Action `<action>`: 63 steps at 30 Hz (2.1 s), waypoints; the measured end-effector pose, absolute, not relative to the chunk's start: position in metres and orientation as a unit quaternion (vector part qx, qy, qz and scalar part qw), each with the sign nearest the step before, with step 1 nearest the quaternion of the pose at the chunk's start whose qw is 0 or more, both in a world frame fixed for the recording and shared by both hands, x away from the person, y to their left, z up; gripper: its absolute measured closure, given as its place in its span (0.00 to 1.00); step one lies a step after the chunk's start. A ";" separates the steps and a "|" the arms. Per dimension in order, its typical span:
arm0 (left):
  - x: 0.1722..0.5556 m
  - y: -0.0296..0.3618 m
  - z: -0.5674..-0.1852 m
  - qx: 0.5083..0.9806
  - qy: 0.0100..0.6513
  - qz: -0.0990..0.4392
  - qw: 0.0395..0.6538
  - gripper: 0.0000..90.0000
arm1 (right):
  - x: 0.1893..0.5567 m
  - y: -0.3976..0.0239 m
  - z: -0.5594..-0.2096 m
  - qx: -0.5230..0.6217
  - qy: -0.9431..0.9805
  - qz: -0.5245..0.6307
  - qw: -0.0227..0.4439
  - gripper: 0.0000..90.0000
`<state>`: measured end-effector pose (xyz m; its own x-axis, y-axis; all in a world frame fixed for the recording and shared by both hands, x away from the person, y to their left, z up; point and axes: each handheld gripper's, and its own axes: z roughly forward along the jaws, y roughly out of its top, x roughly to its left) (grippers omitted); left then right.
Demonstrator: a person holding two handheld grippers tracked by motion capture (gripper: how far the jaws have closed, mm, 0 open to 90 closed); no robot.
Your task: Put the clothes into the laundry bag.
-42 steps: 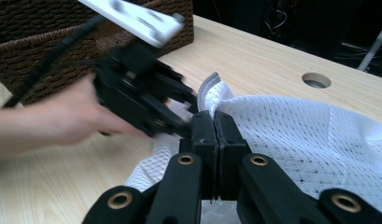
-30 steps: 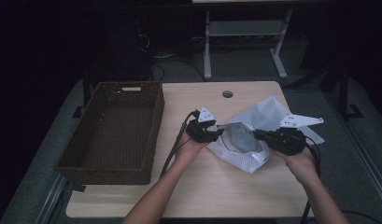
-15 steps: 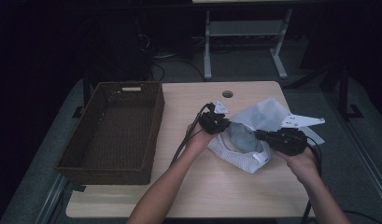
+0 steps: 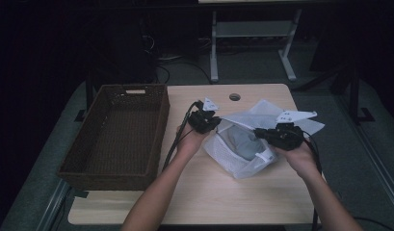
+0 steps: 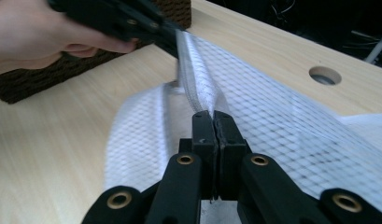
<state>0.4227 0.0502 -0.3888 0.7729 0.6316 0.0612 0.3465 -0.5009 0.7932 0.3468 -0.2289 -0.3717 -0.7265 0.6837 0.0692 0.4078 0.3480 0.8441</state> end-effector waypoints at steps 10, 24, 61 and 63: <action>0.406 0.085 -0.369 0.814 0.333 0.204 0.429 0.98 | 0.395 -0.205 -0.353 0.321 0.812 0.459 0.163 0.98; 0.379 0.080 -0.356 0.805 0.301 0.179 0.480 0.98 | 0.414 -0.209 -0.331 0.330 0.797 0.465 0.198 0.98; 0.335 0.066 -0.412 0.889 0.189 0.128 0.397 0.99 | 0.329 -0.236 -0.385 0.284 0.843 0.443 0.111 0.96; 0.331 0.066 -0.416 0.895 0.183 0.121 0.388 0.99 | 0.328 -0.238 -0.392 0.285 0.848 0.435 0.105 0.96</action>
<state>0.3308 0.0660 -0.4165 0.9039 0.4210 0.0753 0.2332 -0.6328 0.7384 0.3277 -0.2378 -0.3915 -0.8148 0.5755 0.0694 0.3922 0.4592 0.7971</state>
